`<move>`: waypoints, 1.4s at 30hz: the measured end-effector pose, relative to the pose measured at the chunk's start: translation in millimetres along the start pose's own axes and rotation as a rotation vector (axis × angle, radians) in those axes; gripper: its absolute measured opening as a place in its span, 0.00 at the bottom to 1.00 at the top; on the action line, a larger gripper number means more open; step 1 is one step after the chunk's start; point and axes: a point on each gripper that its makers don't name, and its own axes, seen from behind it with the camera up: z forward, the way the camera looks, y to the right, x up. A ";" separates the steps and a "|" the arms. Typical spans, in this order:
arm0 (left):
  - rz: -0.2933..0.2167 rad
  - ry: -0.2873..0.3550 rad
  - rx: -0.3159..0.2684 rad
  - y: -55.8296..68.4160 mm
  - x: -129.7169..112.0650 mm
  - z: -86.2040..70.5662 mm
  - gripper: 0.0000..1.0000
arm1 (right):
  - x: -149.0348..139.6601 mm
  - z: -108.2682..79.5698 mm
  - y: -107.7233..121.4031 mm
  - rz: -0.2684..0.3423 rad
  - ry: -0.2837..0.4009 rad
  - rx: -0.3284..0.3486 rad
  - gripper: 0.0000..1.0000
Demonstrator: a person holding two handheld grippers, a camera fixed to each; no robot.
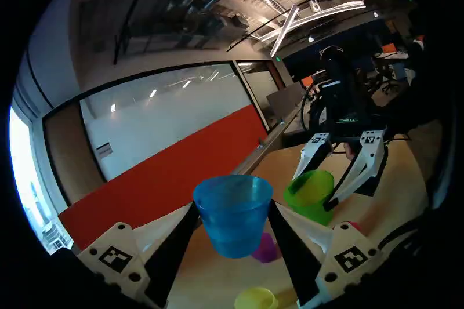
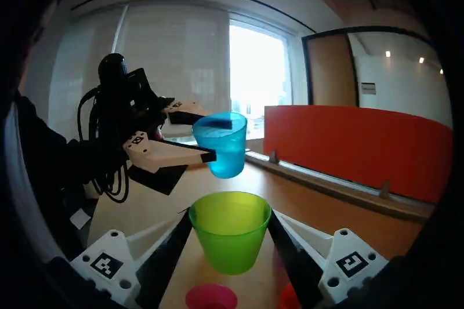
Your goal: Pour water
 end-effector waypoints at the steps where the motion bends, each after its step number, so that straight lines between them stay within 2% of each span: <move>1: 0.005 0.001 0.000 -0.3 0.2 0.0 0.85 | -0.6 0.3 -0.9 -0.001 0.000 0.003 0.93; 24: 0.140 0.006 0.013 -5.5 8.0 -1.8 0.85 | -14.2 8.4 -16.8 -0.005 -0.007 0.053 0.93; 42: 0.257 0.008 0.020 -1.0 17.1 -3.5 0.85 | -19.9 14.2 -22.3 -0.005 -0.017 0.072 0.93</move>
